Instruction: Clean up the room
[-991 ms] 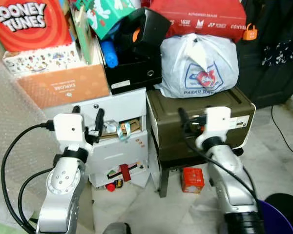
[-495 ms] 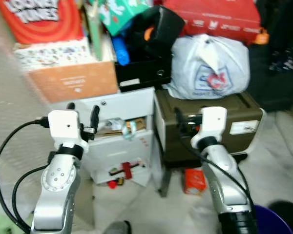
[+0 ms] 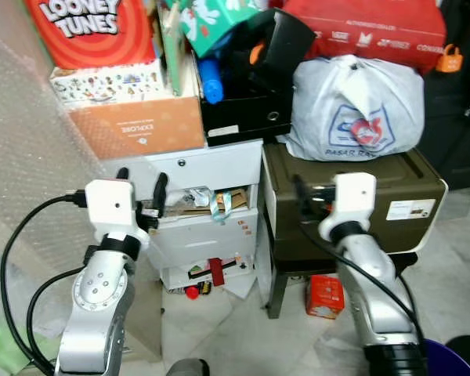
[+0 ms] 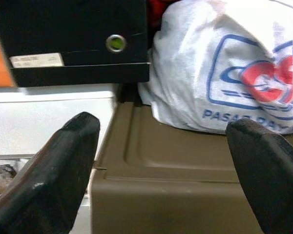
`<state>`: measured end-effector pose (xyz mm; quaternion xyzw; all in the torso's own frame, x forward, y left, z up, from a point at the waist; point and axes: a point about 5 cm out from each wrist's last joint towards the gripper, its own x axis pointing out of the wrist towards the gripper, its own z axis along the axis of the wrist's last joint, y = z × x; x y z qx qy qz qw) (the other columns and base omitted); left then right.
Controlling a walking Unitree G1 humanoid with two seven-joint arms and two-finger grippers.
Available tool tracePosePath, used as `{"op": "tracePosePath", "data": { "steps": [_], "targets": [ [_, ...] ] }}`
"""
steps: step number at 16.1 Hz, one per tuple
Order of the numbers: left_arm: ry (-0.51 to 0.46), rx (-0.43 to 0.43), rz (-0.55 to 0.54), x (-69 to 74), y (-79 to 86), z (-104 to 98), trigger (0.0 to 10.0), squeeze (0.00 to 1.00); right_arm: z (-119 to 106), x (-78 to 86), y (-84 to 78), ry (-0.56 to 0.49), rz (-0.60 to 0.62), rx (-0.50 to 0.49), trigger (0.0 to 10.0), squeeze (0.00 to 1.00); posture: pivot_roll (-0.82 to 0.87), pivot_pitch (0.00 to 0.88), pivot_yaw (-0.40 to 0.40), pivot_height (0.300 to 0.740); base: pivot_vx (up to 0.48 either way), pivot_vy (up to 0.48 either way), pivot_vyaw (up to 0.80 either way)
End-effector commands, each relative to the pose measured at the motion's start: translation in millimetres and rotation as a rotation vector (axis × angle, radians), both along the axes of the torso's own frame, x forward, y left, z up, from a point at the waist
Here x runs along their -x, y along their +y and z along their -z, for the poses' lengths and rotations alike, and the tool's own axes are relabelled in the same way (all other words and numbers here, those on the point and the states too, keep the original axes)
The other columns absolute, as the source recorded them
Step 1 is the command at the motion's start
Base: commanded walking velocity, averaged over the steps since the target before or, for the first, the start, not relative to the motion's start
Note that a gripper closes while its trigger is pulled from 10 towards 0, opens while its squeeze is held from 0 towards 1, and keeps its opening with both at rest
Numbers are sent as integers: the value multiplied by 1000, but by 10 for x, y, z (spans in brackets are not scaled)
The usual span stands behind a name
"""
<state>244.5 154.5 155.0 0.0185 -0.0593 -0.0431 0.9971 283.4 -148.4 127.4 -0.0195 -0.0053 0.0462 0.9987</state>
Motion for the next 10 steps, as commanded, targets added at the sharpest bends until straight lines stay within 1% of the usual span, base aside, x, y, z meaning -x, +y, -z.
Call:
{"op": "tracePosePath", "data": {
  "steps": [1,10],
  "targets": [
    [-3,-3,-6,-9,18,-26,10000,0,-39,-16,61,-9,-16,-5,10000,0,33,0,41,740,0,-285,0],
    [-4,-8,-6,-19,48,-40,10000,0,-46,-32,89,-9,-9,-8,10000,0,41,0,46,740,0,-303,0]
  ]
}}
